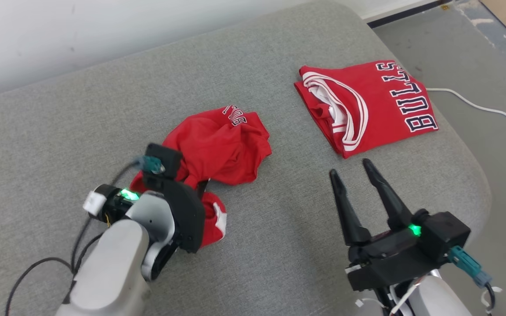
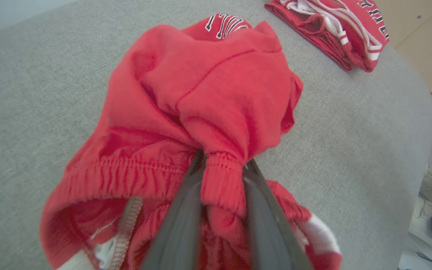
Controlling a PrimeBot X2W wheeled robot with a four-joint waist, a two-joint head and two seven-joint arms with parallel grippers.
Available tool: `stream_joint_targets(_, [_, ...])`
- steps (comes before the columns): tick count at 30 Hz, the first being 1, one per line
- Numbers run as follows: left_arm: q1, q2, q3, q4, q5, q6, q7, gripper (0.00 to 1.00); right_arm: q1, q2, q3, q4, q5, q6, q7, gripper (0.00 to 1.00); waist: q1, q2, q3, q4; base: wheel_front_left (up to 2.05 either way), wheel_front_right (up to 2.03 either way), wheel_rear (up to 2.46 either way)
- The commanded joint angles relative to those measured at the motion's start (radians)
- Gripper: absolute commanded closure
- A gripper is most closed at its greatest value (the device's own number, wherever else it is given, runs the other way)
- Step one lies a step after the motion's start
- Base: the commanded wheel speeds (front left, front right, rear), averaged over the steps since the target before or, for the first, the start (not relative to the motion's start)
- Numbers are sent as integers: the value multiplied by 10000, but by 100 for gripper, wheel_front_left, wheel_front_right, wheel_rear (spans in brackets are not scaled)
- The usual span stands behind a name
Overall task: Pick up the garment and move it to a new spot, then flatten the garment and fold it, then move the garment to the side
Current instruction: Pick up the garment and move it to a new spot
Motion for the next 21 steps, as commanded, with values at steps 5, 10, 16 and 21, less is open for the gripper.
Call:
stream_joint_targets(5, [208,-190,-111,640,510,317,-1977,0,341,-52,-595,9,-144,-24,-56,0,-1,-1,-129,487,0,0,0])
stream_joint_targets(10, [799,-390,275,245,104,353,-3759,0,620,-191,-1300,-111,-300,-24,21,0,-1,-1,-610,1209,0,0,0])
stream_joint_targets(16, [2115,-293,926,-822,-10,793,-6078,0,1044,-326,-2321,-233,-483,-24,138,0,-1,-1,-1226,2127,0,0,0])
stream_joint_targets(21, [3331,-117,1665,-1709,149,1156,-6665,0,1355,-346,-2795,-124,-577,-24,183,0,-1,-1,-1588,2703,0,0,0])
